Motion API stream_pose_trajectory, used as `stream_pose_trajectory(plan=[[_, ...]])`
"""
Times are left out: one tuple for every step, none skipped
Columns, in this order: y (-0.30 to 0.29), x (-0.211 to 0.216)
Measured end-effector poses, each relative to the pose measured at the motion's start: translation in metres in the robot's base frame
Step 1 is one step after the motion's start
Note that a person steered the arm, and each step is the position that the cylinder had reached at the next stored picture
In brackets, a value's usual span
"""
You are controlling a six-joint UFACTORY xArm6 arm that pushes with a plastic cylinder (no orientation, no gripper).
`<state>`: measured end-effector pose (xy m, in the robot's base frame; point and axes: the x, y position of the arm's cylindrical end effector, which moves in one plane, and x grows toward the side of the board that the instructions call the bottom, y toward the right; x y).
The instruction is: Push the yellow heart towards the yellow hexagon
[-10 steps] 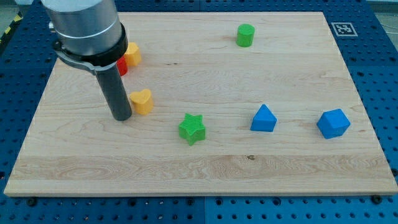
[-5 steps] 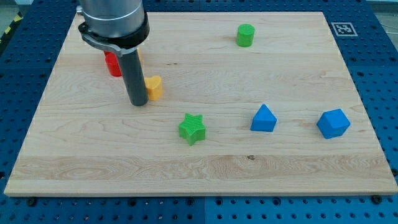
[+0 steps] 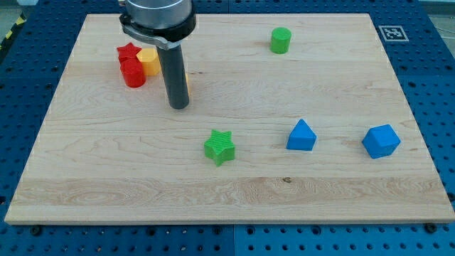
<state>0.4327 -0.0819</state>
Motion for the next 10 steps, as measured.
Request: stream_pose_trajectory(plan=[[0.025, -0.004], [0.030, -0.024], [0.006, -0.025], [-0.010, -0.025], [-0.012, -0.026], [-0.014, -0.022], [-0.014, -0.005], [-0.019, -0.004], [-0.031, -0.024], [-0.033, -0.040]])
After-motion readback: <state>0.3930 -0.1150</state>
